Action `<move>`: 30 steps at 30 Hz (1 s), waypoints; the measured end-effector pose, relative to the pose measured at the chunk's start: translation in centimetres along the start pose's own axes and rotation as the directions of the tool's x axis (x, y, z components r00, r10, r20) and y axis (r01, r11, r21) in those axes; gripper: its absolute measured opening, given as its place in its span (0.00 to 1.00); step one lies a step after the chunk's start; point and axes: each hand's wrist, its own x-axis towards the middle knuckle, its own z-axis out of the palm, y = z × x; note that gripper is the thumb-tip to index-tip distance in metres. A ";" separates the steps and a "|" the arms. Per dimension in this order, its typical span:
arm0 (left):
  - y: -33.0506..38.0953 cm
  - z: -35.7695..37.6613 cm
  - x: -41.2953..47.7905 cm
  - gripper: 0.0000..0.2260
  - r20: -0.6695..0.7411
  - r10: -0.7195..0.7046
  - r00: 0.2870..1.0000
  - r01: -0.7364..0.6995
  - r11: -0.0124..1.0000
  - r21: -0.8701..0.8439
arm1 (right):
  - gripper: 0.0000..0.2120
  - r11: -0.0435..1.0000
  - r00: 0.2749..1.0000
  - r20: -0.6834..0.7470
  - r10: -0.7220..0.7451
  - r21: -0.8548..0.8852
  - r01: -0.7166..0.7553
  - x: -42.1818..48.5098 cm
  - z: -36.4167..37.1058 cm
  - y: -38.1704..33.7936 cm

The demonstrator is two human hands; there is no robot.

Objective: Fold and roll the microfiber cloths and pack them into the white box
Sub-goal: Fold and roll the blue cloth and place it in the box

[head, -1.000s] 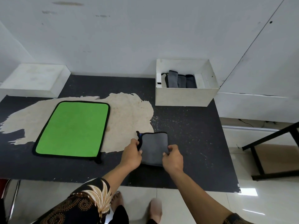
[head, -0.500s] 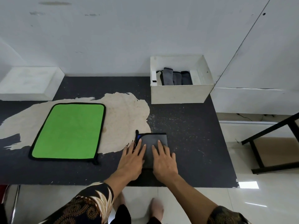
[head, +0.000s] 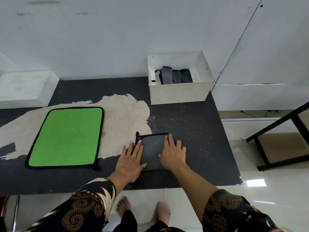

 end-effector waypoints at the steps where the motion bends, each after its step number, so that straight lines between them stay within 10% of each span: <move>1: 0.0 -0.2 0.0 0.34 0.004 0.003 1.000 -0.003 1.000 0.006 | 0.43 1.000 1.000 0.009 0.017 0.020 -0.017 0.2 -0.4 0.1; 6: 0.2 -1.6 0.3 0.35 0.007 0.031 0.999 -0.032 0.999 0.031 | 0.34 0.954 0.980 -0.098 0.176 0.262 -0.145 -1.0 -1.2 0.4; 12: 0.7 -1.9 -0.1 0.35 -0.086 0.013 0.996 -0.006 0.996 0.089 | 0.24 0.813 0.945 0.130 0.300 0.483 -0.325 -2.8 0.7 0.5; 17: 3.5 -5.6 1.3 0.21 -0.278 -0.166 0.946 0.097 0.965 -0.245 | 0.18 0.723 0.932 0.152 0.329 0.593 -0.353 -2.8 0.2 2.5; 21: 6.0 -9.1 3.8 0.18 -0.035 -0.248 0.968 0.170 0.752 -0.637 | 0.18 0.680 0.912 0.189 0.364 0.615 -0.399 -3.3 0.3 3.9; 30: 10.5 -10.7 7.5 0.38 0.170 -0.271 0.947 0.317 0.718 -0.620 | 0.19 0.750 0.951 0.117 0.286 0.590 -0.298 -4.1 1.5 4.9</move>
